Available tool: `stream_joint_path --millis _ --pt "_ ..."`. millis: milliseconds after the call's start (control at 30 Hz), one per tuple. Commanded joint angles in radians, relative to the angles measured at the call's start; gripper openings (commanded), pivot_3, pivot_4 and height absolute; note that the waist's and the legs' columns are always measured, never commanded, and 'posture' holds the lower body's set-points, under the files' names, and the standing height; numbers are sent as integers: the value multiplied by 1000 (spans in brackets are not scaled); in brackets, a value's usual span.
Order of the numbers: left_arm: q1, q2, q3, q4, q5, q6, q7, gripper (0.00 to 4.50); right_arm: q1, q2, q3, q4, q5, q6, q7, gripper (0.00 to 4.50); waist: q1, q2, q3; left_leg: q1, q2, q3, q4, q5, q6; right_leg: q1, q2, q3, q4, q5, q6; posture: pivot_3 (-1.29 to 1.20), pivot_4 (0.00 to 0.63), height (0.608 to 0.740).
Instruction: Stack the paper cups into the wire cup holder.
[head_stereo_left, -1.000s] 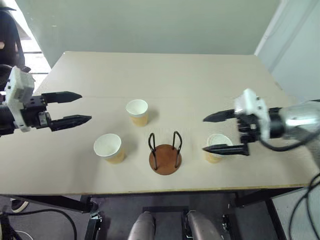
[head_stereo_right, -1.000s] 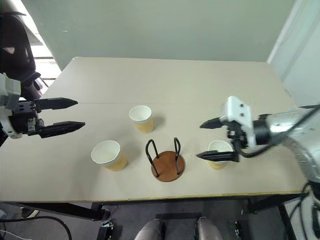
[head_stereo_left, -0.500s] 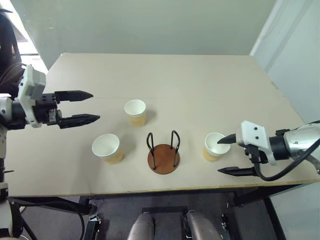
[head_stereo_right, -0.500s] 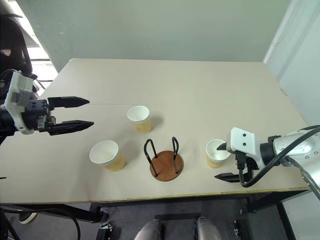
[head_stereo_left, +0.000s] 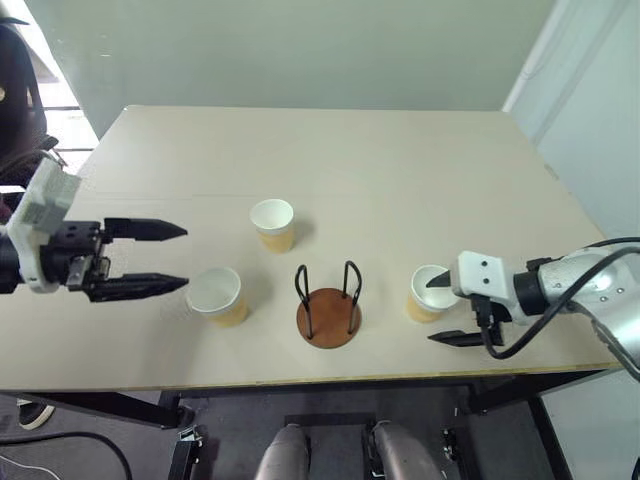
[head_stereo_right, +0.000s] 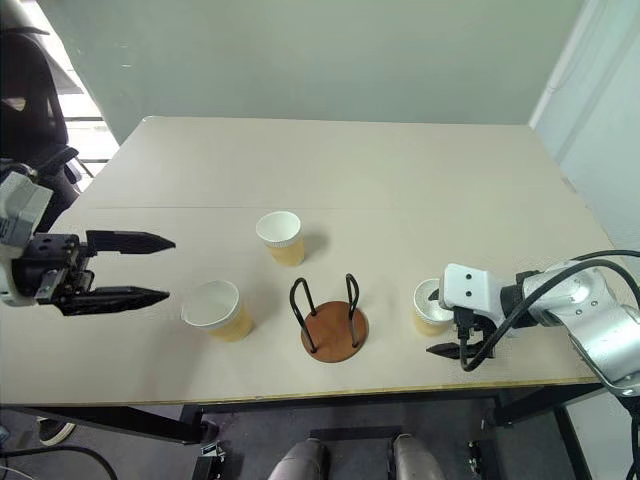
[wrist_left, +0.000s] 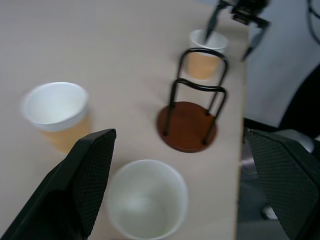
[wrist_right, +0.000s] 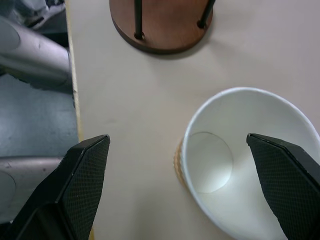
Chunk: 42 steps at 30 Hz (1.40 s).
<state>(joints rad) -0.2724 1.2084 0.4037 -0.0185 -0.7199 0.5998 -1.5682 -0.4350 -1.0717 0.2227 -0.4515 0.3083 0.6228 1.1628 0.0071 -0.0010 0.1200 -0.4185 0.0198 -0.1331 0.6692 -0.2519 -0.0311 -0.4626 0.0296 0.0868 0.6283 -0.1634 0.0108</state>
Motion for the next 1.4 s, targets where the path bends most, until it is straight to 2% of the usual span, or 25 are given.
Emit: stream_joint_path --millis 33,167,267,600,633,867,1000,1100,1233,1333,1400 --pt "15 40 53 -56 -40 26 -42 4500 -43 12 18 18 -28 -31 25 4462 0 0 0 0 0 0 0 0 0 0 0 0 0 0 0 0 150 740" --pt "38 46 79 -74 -53 33 -29 4500 -59 25 41 50 -63 -58 39 4462 0 0 0 0 1 0 0 0 0 0 0 0 0 0 -1 0 150 740" --pt "65 41 101 -76 -53 36 -21 4500 -64 32 54 74 -95 -84 50 3902 -1 0 0 0 1 0 0 0 0 0 0 0 0 0 -2 0 150 740" --pt "110 38 155 -102 -63 48 -8 4500 -67 39 56 104 -137 -142 81 149 -1 0 0 0 1 0 0 0 0 0 0 0 0 0 -2 0 150 740" --pt "112 38 158 -104 -64 49 -6 4500 -65 38 55 102 -134 -146 89 24 -1 0 0 0 1 0 0 0 0 0 0 0 0 0 -2 0 150 740" --pt "107 35 154 -102 -58 41 10 4500 -130 41 -19 109 -14 -135 185 24 -1 0 0 0 1 0 -1 0 0 0 1 0 0 0 -3 0 150 740" --pt "99 35 144 -90 -54 33 11 4500 -338 70 -124 179 144 -114 264 24 -4 1 0 0 1 0 -1 0 0 -1 1 0 1 0 -4 0 150 740" --pt "86 30 133 -89 -54 28 16 4500 -486 122 -148 242 204 -97 284 24 -7 1 0 0 2 0 -1 0 0 -2 3 0 1 0 -6 0 150 740" --pt "60 21 114 -84 -55 23 25 4500 -615 255 -134 262 255 -50 226 24 -8 0 0 2 5 0 -4 0 0 -2 4 -2 2 -3 -11 0 150 740" --pt "48 18 105 -85 -55 23 31 4500 -634 355 -90 232 259 -19 182 24 -10 1 0 1 5 0 -4 0 0 -4 4 -2 3 -3 -12 0 150 740" --pt "45 17 105 -84 -54 24 31 4500 -618 383 -51 210 234 -31 180 24 -9 1 1 1 7 0 -4 0 0 -4 5 -3 4 -3 -13 0 150 740"
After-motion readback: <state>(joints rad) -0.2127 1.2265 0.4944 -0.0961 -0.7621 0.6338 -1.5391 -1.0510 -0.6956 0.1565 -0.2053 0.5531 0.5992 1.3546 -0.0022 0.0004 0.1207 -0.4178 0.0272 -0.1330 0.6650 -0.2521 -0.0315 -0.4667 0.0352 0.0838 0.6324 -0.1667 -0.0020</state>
